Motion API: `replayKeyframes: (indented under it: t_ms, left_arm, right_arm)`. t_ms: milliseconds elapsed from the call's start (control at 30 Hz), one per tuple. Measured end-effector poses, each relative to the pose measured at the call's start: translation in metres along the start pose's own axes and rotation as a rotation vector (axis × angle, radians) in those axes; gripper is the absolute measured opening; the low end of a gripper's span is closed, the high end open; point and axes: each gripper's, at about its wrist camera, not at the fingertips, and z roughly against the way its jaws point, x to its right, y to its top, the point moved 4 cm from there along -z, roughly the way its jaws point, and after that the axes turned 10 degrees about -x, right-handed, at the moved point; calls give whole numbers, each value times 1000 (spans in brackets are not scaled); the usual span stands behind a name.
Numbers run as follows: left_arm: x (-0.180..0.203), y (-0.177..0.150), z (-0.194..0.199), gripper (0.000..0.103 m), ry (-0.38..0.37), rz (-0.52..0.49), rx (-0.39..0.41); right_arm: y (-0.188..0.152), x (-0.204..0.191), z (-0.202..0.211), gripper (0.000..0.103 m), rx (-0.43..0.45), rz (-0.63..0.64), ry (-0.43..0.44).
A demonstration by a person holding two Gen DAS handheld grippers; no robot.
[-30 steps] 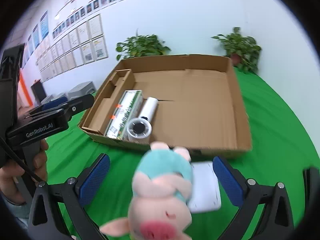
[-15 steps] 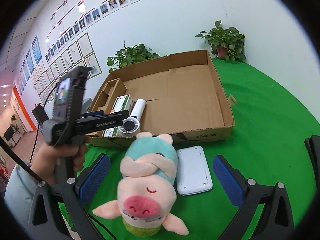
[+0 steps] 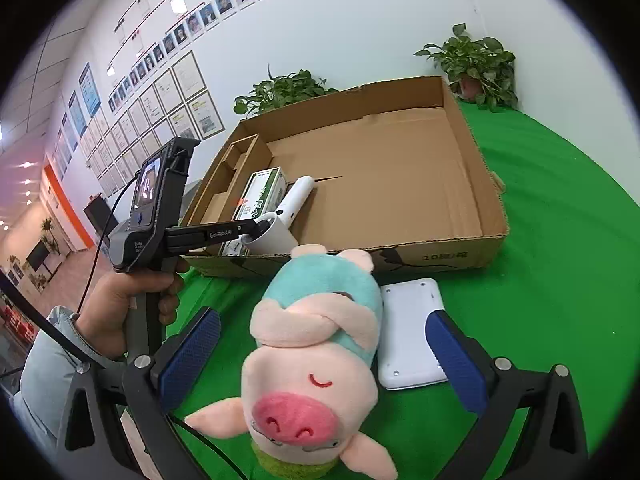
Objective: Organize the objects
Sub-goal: 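Grasp the plush pig with the left gripper while the right gripper grasps it too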
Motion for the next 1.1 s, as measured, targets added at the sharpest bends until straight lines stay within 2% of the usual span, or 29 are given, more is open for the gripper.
replayKeyframes:
  t_ms: [100, 300, 467, 500, 600, 633, 733, 900, 1100]
  left_arm:
    - [3, -6, -1, 13, 27, -4, 7]
    - [2, -8, -1, 14, 8, 5, 3]
    - [1, -7, 5, 17, 21, 15, 5]
    - [1, -9, 10, 24, 15, 17, 8]
    - [3, -15, 33, 58, -20, 31, 59]
    - [2, -16, 44, 62, -26, 38, 89]
    - [3, -22, 73, 66, -79, 35, 137]
    - [9, -38, 103, 70, -129, 6, 159]
    - [26, -59, 117, 81, -236, -12, 119]
  right_arm:
    - [-6, -8, 1, 102, -12, 3, 9]
    - [-13, -9, 5, 102, -37, -14, 9]
    - [-19, -12, 8, 102, -55, -16, -26]
    - [-21, -14, 8, 102, -63, -10, -27]
    - [-26, -19, 11, 102, -76, 11, -24]
    - [-29, -21, 13, 102, -78, 21, -24]
    - [-38, -25, 18, 102, -87, 41, -26]
    - [-54, -29, 30, 102, -98, 72, -15]
    - [-69, -25, 32, 102, -118, 66, -35]
